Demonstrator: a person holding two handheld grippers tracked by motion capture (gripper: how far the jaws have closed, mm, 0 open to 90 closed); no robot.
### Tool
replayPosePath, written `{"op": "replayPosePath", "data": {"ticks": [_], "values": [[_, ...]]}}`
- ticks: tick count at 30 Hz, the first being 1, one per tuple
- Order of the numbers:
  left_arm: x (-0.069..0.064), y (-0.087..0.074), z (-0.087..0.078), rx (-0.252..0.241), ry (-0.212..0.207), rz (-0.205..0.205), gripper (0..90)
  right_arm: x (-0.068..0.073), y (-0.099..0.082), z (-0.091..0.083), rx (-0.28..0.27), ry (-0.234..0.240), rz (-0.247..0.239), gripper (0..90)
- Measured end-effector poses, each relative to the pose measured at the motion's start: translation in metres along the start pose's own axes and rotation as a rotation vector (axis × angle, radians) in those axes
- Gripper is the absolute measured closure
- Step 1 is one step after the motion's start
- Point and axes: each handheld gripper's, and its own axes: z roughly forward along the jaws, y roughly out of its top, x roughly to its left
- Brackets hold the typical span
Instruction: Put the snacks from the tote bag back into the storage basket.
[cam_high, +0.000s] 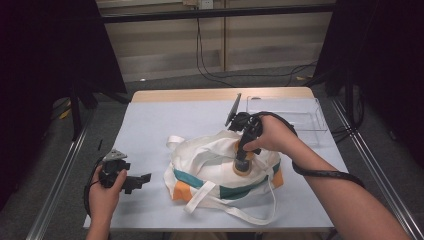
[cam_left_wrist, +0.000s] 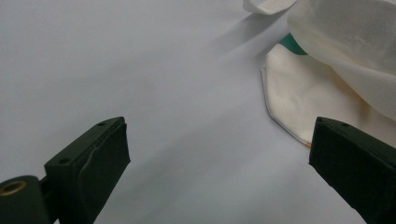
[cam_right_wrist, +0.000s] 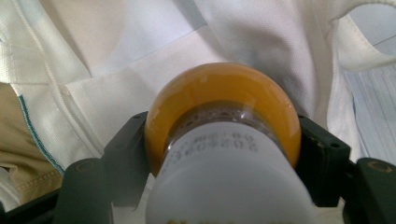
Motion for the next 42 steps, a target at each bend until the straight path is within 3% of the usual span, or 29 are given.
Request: {"op": "replayPosePath", "data": {"ticks": [22, 42], "values": [[0.002, -0.001, -0.002, 0.005, -0.007, 0.006, 4.8, 0.000, 0.002, -0.003, 0.053, 0.004, -0.026, 30.1], [0.001, 0.000, -0.002, 0.010, -0.006, 0.004, 4.8, 0.000, -0.001, -0.031, 0.062, 0.022, -0.017, 30.1]]}}
